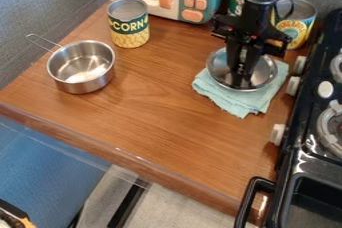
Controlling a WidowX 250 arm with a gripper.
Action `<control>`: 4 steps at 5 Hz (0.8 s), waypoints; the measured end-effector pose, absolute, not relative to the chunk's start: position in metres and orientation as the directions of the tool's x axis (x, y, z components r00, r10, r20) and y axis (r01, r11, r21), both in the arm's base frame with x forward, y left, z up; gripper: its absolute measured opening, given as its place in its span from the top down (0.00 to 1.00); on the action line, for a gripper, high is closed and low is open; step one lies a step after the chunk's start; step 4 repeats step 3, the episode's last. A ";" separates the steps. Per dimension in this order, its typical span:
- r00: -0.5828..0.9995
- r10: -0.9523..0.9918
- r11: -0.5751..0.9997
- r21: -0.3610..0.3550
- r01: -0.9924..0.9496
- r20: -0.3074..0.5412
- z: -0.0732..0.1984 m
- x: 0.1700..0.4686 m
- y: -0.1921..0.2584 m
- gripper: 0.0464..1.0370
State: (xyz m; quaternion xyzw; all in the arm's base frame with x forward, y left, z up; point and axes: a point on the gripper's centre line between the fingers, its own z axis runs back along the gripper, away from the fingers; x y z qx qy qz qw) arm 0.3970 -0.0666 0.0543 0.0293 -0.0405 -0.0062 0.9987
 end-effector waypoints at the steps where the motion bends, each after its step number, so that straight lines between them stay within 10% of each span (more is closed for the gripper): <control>1: 0.997 -0.021 0.997 0.073 0.016 0.072 0.051 0.400 -0.066 0.41; 2: 0.998 -0.027 0.997 0.077 0.022 0.062 0.055 0.400 -0.065 0.11; 4: 0.994 -0.041 0.997 0.064 0.034 0.106 0.080 0.396 -0.066 0.02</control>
